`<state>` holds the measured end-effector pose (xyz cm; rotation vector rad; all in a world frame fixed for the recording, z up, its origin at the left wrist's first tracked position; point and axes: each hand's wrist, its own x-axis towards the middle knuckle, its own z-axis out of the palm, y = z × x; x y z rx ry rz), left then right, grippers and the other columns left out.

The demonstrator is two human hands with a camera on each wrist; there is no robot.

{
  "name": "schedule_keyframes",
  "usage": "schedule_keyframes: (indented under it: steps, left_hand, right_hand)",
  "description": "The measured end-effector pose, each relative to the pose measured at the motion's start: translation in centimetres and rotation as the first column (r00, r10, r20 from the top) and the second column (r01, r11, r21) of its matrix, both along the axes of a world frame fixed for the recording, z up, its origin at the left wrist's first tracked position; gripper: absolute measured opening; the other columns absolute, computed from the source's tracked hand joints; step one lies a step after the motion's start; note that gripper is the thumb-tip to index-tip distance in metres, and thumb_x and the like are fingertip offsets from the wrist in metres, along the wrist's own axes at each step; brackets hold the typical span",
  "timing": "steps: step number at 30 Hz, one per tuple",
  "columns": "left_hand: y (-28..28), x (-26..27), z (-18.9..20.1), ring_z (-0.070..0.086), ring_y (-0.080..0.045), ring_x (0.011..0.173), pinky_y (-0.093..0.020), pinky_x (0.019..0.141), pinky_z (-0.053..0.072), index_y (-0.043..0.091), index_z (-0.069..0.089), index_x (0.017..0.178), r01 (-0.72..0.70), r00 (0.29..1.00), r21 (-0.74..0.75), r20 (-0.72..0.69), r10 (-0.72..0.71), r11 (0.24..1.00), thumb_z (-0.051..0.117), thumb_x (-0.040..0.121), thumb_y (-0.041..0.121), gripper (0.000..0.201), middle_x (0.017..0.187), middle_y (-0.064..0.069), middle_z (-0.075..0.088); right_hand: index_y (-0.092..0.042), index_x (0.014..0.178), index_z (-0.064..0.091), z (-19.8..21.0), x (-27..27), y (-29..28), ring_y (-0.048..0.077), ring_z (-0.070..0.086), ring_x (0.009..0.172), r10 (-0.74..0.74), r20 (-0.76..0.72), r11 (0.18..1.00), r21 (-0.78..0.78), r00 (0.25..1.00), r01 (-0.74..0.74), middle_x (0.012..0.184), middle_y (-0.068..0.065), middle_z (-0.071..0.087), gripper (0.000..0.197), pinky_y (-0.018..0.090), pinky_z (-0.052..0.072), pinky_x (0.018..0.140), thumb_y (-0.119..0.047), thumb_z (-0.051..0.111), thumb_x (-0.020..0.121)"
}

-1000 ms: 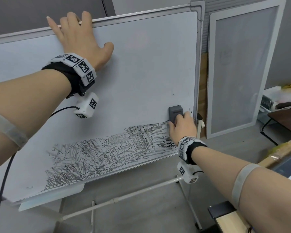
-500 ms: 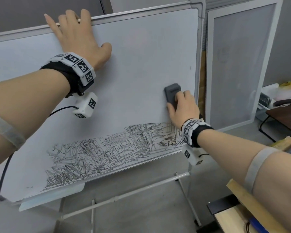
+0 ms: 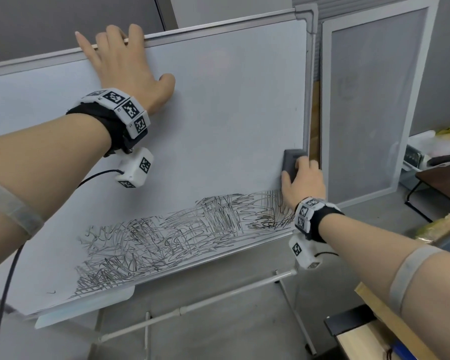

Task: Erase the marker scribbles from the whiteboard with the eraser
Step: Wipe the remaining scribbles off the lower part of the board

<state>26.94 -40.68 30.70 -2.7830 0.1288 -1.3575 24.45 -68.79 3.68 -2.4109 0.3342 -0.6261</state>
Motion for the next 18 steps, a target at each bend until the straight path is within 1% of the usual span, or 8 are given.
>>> schedule_keyframes:
  steps: [3,7,10,12,16,18]
  left_hand:
    - [0.0,0.1,0.1,0.045,-0.039,0.115,-0.067,0.118,0.003,0.009,0.046,0.114,0.008,1.0,-0.009,-0.005,-0.008,1.0,0.05,0.07,0.046,0.058,0.12,-0.019,0.049]
    - [0.6,0.0,-0.1,0.045,-0.039,0.115,-0.067,0.118,0.004,0.009,0.046,0.116,-0.001,1.0,0.006,0.011,0.001,1.0,0.049,0.069,0.047,0.061,0.12,-0.018,0.049]
    - [0.8,-0.2,-0.3,0.045,-0.038,0.116,-0.067,0.118,0.005,0.008,0.046,0.119,-0.001,1.0,0.031,0.012,0.001,1.0,0.048,0.069,0.047,0.063,0.121,-0.017,0.049]
    - [0.9,-0.4,-0.3,0.045,-0.038,0.118,-0.065,0.119,0.005,0.007,0.046,0.122,-0.01,1.0,0.045,0.001,0.01,0.999,0.047,0.07,0.049,0.067,0.122,-0.018,0.049]
    - [1.6,-0.8,0.0,0.044,-0.036,0.121,-0.064,0.12,0.005,0.007,0.046,0.126,0.022,0.999,0.067,-0.035,-0.02,0.998,0.044,0.072,0.053,0.071,0.124,-0.017,0.05]
    - [2.3,-1.1,0.0,0.043,-0.035,0.125,-0.064,0.119,0.005,0.008,0.045,0.13,0.056,0.998,0.089,-0.048,-0.052,0.994,0.043,0.073,0.053,0.072,0.126,-0.016,0.05]
  right_hand:
    - [-0.017,0.113,0.044,0.2,0.4,-1.0,0.034,0.051,0.101,0.016,-0.019,1.0,0.0,1.0,-0.016,0.113,0.011,0.049,0.032,0.043,0.05,0.074,-0.037,0.056,0.091]
    - [-0.017,0.114,0.041,-3.2,-0.4,-1.4,0.037,0.053,0.1,0.015,-0.169,1.0,-0.016,0.986,-0.018,0.112,0.012,0.05,0.032,0.042,0.049,0.073,-0.035,0.055,0.092]
    - [-0.015,0.114,0.041,-4.5,-0.6,-0.9,0.038,0.054,0.102,0.031,-0.204,0.999,0.026,0.979,-0.026,0.113,0.014,0.05,0.033,0.043,0.05,0.077,-0.035,0.055,0.092]
    - [-0.015,0.114,0.042,-4.4,-0.5,-0.3,0.038,0.053,0.106,0.036,-0.198,0.998,0.06,0.98,-0.025,0.114,0.015,0.051,0.034,0.043,0.05,0.079,-0.036,0.055,0.091]
    - [-0.015,0.114,0.042,-3.5,-0.7,0.8,0.036,0.05,0.108,0.041,-0.209,0.999,0.026,0.977,-0.036,0.114,0.014,0.051,0.035,0.04,0.048,0.073,-0.037,0.055,0.091]
    - [-0.013,0.117,0.043,-2.8,-1.0,1.7,0.036,0.05,0.107,0.035,-0.217,0.999,0.001,0.976,-0.035,0.116,0.015,0.051,0.036,0.043,0.048,0.078,-0.037,0.055,0.092]
